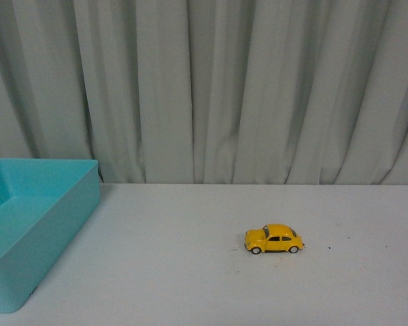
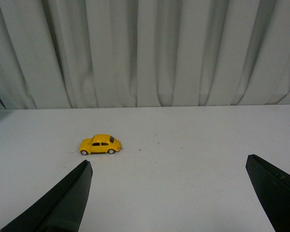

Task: Wind up and store yellow beetle toy

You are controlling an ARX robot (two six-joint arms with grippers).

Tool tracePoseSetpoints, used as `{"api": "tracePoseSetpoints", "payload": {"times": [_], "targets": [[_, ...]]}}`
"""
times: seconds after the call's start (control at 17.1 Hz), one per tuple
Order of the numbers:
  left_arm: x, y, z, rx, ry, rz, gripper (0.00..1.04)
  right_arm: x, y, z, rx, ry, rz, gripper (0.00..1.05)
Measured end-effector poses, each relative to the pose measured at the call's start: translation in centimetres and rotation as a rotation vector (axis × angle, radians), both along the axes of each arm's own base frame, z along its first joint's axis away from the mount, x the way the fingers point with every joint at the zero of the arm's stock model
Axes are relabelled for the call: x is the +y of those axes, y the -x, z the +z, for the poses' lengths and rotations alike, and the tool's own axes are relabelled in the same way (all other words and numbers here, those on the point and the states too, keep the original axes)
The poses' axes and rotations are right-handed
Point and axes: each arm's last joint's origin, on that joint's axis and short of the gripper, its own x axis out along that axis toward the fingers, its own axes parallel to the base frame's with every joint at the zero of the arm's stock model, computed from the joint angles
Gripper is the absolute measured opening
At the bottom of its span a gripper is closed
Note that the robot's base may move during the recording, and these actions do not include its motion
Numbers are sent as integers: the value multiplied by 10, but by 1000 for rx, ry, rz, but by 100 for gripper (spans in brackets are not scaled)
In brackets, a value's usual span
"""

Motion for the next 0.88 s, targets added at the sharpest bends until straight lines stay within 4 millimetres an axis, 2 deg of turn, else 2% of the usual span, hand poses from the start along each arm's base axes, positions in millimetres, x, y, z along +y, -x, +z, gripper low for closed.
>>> {"api": "tracePoseSetpoints", "payload": {"times": [0.88], "targets": [[0,0,0,0,0,0,98,0,0,0,0,0,0,98]]}}
